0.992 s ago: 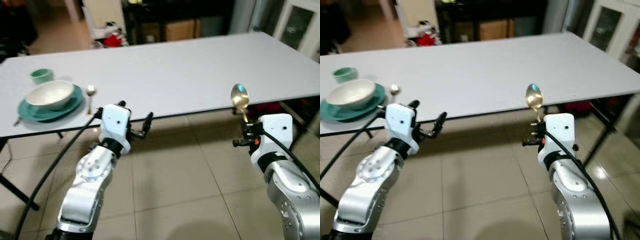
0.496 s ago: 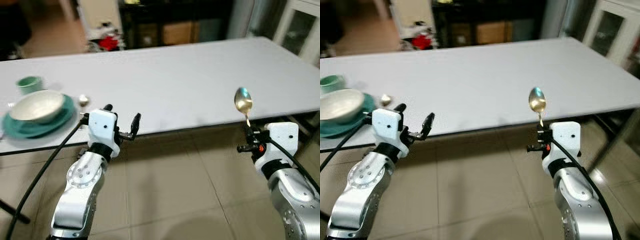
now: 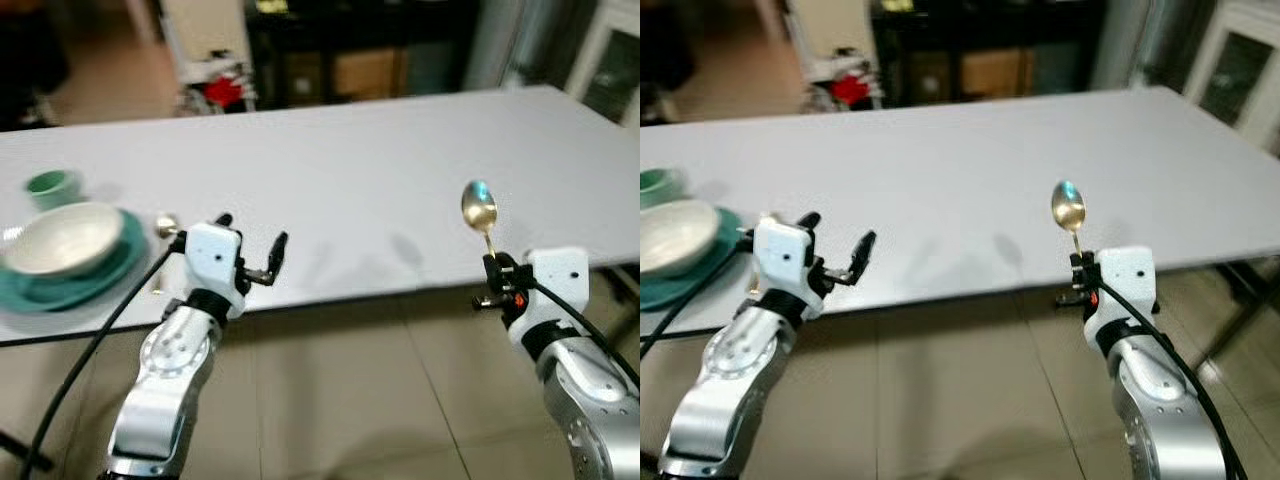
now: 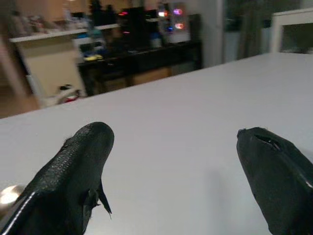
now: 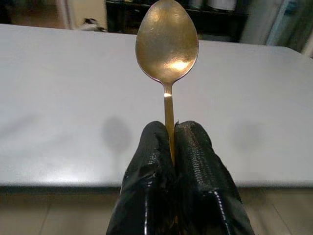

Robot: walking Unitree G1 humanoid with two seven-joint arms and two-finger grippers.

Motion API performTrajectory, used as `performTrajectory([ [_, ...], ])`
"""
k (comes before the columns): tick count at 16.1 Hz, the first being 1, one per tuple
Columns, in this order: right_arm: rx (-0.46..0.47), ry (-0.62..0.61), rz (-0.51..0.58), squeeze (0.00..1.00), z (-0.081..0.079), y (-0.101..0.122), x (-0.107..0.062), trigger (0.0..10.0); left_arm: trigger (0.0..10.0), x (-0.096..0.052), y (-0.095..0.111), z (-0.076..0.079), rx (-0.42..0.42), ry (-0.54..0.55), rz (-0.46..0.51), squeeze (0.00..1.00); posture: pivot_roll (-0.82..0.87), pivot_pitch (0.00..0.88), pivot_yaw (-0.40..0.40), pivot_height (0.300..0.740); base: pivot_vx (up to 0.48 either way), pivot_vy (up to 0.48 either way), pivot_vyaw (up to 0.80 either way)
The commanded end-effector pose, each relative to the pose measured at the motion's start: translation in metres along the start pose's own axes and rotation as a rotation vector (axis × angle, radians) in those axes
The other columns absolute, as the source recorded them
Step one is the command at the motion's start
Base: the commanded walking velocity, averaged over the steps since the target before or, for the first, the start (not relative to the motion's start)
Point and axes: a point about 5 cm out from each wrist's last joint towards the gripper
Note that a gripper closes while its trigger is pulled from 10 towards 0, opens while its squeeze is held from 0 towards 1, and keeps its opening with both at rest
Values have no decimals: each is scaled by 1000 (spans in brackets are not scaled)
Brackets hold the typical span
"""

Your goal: Setting the table

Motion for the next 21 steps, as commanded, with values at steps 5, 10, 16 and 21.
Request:
performTrajectory([
  [5,7,40,-8,0,-5,3,3,10000,10000,-1,0,-3,20,-5,-4,0,39,0,40,740,366,0,0],
  [10,-9,44,-45,0,-3,-1,5,10000,10000,-1,-1,-2,23,-22,-11,0,37,0,48,740,364,0,0],
  [16,-39,67,-111,0,2,-8,13,10000,10000,-1,-6,6,34,-96,-56,0,36,0,56,740,49,0,0],
  [21,-56,106,-196,0,-1,-21,23,10000,10000,-1,-6,10,46,-150,-73,0,39,0,62,740,0,0,0],
])
Point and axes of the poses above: a point about 5 cm out from each wrist's last joint towards the gripper, its own x axis pointing out of the wrist towards the gripper, its own y axis along the axis of the wrist's last joint, z = x × y, and after that the axes turned 6 degrees about -x, right-handed
